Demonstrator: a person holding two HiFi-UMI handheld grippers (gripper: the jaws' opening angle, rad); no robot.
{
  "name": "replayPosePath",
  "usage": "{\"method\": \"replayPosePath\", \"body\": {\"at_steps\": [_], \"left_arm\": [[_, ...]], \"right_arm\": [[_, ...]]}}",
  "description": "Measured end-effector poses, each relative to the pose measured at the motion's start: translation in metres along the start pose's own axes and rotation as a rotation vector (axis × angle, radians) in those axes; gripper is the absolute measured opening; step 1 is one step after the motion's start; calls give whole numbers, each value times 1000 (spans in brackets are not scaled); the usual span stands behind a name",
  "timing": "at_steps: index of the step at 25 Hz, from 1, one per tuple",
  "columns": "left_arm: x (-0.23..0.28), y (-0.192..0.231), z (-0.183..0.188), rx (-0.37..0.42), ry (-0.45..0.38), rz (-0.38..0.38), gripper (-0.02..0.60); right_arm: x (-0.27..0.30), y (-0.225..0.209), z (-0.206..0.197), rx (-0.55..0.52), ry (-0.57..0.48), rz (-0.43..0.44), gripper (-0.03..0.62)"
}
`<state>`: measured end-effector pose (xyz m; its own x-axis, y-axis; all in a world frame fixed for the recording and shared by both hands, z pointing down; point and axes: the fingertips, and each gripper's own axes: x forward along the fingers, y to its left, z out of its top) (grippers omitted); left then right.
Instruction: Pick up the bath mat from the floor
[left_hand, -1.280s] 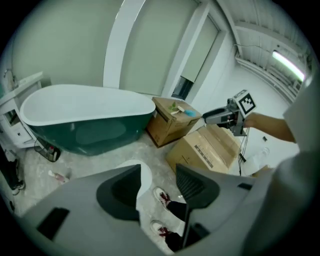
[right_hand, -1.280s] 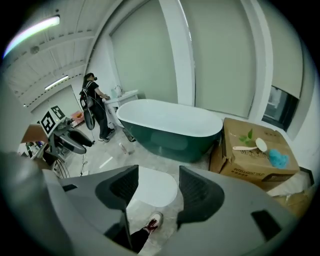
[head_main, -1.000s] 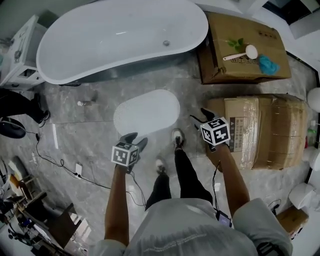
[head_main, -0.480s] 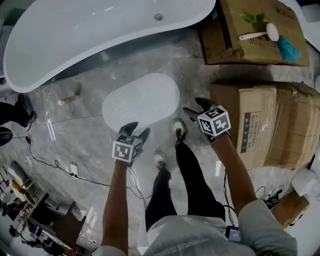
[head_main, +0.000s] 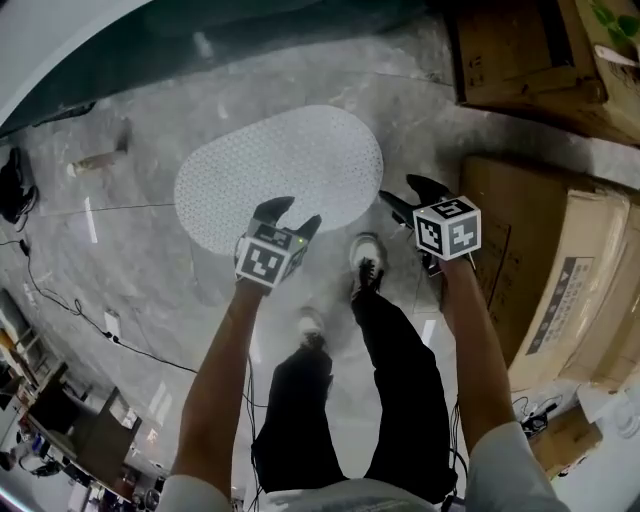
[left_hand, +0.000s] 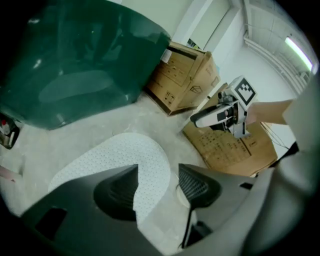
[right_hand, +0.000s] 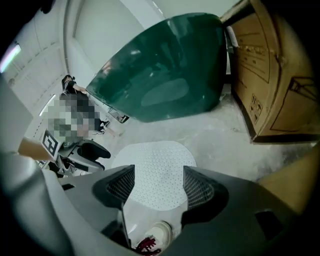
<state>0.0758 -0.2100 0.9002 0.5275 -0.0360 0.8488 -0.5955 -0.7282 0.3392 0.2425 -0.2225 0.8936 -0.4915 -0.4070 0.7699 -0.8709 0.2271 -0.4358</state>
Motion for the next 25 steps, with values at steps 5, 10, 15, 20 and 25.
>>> {"method": "replayPosePath", "body": {"at_steps": [5, 10, 15, 20, 25], "left_arm": [[75, 33, -33, 65, -5, 19, 252], [134, 72, -43, 132, -54, 29, 252], [181, 93, -60, 171, -107, 26, 253], [196, 104, -81, 207, -136, 43, 253], [198, 111, -90, 205, -180, 103, 253]], "right_arm": [[63, -38, -37, -37, -12, -19, 295], [130, -82, -53, -59, -78, -57, 296], [185, -114, -67, -79, -141, -82, 299], [215, -132, -74, -133, -171, -132, 307], [222, -116, -74, -117, -211, -115, 313]]}}
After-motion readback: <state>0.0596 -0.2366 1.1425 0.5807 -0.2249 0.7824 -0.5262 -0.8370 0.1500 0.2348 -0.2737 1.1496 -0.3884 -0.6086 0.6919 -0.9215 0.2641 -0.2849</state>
